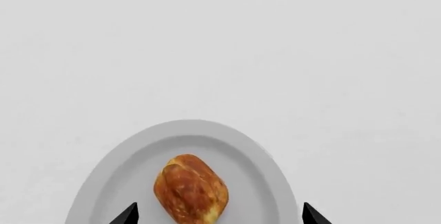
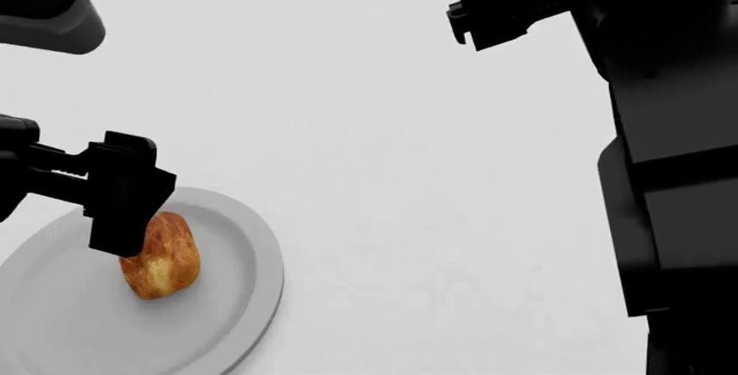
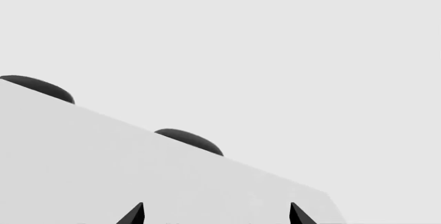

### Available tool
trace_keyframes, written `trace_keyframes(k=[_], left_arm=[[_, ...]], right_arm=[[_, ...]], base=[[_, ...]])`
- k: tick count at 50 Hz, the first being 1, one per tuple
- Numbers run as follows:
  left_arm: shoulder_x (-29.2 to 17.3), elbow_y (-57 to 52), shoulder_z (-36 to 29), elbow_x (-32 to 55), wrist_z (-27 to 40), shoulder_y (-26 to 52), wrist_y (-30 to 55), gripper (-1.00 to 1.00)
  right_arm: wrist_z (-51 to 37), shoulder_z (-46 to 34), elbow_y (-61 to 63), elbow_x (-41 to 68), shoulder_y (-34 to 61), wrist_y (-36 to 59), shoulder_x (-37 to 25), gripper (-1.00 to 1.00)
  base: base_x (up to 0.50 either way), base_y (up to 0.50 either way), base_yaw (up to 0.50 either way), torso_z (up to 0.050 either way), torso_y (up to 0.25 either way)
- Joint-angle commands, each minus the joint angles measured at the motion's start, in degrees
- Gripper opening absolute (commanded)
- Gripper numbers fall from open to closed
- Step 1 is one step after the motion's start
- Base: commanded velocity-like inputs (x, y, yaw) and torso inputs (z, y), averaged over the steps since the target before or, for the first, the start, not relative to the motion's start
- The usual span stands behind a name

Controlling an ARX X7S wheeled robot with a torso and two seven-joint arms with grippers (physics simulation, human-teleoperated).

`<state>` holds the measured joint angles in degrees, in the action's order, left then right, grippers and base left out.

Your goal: Place all breads on the cutting board.

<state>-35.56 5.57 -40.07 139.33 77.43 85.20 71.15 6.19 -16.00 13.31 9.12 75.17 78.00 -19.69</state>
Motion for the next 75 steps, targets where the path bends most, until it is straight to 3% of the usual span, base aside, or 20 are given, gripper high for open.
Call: trace_keyframes(k=[1, 12, 50, 75], left_arm=[[1.62, 1.38, 2.33, -6.67, -5.40, -1.60, 2.63, 1.00], [2.06, 3.74, 2.79, -13.84, -9.99, -0.89, 5.72, 1.00], [1.45, 2.56, 2.68, -16.28, -13.25, -5.50, 2.41, 1.00], [2.38, 5.03, 2.59, -25.04, -20.99, -7.66, 2.05, 1.00]], right_arm=[[1.98, 0.96, -0.16, -0.97, -0.14, -0.29, 1.00, 1.00], [1.86, 0.77, 0.03, -0.75, -0.05, 0.08, 1.04, 1.00], [1.63, 1.40, 1.50, 0.25, 0.29, 1.53, 0.76, 1.00], [1.61, 0.47, 0.85, 0.61, 1.50, 1.84, 0.40, 1.00]], base=[[0.00, 0.00, 0.00, 0.000, 0.000], [0.00, 0.00, 0.00, 0.000, 0.000], [0.00, 0.00, 0.00, 0.000, 0.000], [0.00, 0.00, 0.00, 0.000, 0.000]])
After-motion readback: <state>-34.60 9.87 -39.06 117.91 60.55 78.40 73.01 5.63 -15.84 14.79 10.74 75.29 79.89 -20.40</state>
